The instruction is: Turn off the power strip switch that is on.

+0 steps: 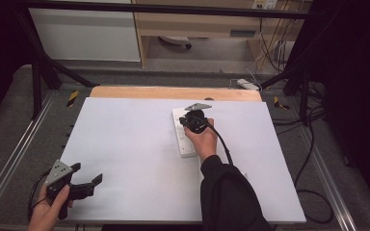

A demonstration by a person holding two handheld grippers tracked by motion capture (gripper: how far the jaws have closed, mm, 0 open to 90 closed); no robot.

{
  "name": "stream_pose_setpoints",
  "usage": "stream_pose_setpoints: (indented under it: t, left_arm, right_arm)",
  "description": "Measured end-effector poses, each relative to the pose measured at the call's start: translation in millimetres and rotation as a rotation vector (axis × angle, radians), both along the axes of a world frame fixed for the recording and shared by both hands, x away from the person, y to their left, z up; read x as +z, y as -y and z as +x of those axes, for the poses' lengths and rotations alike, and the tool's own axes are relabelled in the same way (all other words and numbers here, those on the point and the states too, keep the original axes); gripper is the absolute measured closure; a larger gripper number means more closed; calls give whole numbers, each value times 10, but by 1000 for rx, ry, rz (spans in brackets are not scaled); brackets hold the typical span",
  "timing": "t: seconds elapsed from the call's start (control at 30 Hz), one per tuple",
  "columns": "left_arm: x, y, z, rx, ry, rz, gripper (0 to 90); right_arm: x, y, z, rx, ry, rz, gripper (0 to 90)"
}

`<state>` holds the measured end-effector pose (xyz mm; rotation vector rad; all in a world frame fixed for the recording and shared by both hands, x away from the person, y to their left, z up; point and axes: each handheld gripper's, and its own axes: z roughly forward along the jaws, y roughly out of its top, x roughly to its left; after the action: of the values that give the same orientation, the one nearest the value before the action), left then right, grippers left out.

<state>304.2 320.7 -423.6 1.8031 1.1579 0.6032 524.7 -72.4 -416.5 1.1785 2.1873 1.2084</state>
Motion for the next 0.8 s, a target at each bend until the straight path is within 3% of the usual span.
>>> stream_pose_setpoints:
  t: [0.8]
  left_arm:
    - [2,-2,0,-5,1,-2,66]
  right_arm:
    - [-98,-115,92,-8,-19,-37,900]
